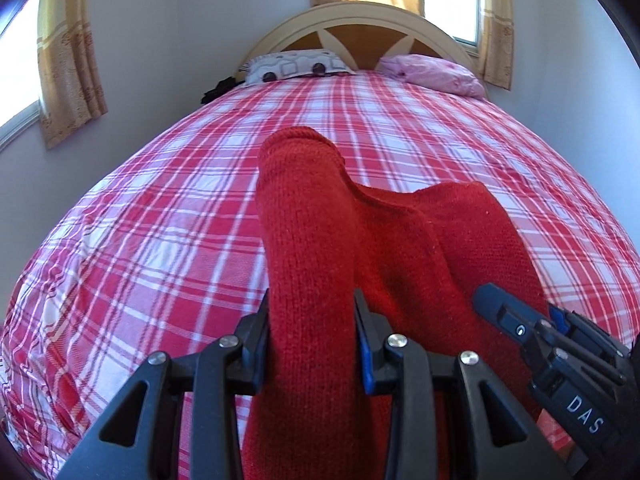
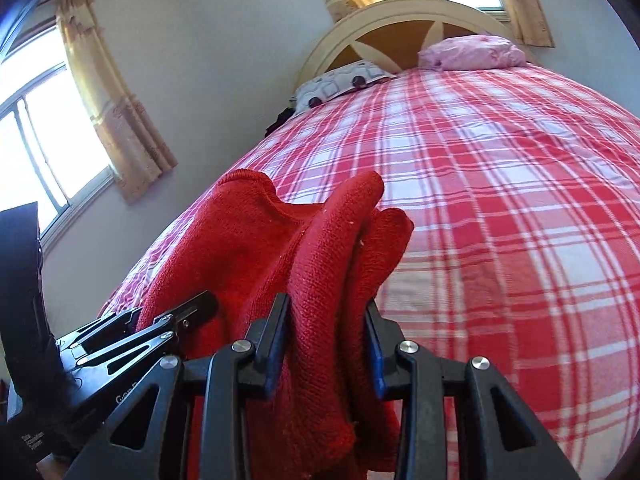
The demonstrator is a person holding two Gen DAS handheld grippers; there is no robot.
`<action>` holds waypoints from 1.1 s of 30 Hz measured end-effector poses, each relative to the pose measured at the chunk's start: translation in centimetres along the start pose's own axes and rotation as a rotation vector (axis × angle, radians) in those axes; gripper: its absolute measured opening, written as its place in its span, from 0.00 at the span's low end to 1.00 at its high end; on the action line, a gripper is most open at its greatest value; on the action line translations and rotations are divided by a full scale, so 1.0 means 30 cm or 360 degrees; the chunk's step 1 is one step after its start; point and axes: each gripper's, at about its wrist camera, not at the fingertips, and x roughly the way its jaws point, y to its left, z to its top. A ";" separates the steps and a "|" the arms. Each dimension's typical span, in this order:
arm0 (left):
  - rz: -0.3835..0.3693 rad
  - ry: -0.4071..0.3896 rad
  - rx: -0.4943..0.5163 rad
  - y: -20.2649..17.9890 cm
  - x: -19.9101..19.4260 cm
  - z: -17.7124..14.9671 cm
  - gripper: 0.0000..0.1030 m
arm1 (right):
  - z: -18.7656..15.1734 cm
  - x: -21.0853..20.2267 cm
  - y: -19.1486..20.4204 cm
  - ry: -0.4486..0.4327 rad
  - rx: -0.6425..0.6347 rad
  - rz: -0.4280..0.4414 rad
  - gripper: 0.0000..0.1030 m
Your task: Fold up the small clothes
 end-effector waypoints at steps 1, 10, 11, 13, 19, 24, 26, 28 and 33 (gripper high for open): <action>0.0010 0.0000 -0.0004 0.011 0.004 0.003 0.35 | 0.005 0.014 0.010 0.0004 -0.0006 0.0007 0.34; 0.0097 -0.0017 -0.0050 0.115 0.056 0.053 0.35 | 0.053 0.131 0.104 0.0018 -0.0067 0.0062 0.33; 0.0107 -0.0019 -0.0050 0.124 0.065 0.064 0.35 | 0.057 0.144 0.111 0.0022 -0.0067 0.0066 0.32; 0.0120 -0.0024 -0.0049 0.136 0.080 0.083 0.35 | 0.067 0.169 0.124 0.0024 -0.0074 0.0070 0.32; 0.0159 -0.0073 -0.0012 0.154 0.137 0.154 0.35 | 0.137 0.251 0.150 -0.0009 -0.0092 0.0072 0.32; 0.0162 -0.0052 -0.0030 0.176 0.231 0.204 0.35 | 0.192 0.345 0.143 -0.0015 -0.0078 0.0040 0.32; 0.0165 -0.0028 -0.0031 0.181 0.265 0.213 0.35 | 0.206 0.383 0.139 -0.0002 -0.0086 0.0019 0.32; 0.0171 0.0008 -0.0030 0.186 0.309 0.215 0.35 | 0.212 0.431 0.132 0.0024 -0.0103 -0.0014 0.32; 0.0151 0.0091 -0.0081 0.222 0.379 0.204 0.35 | 0.202 0.520 0.092 0.0094 -0.0096 -0.0083 0.32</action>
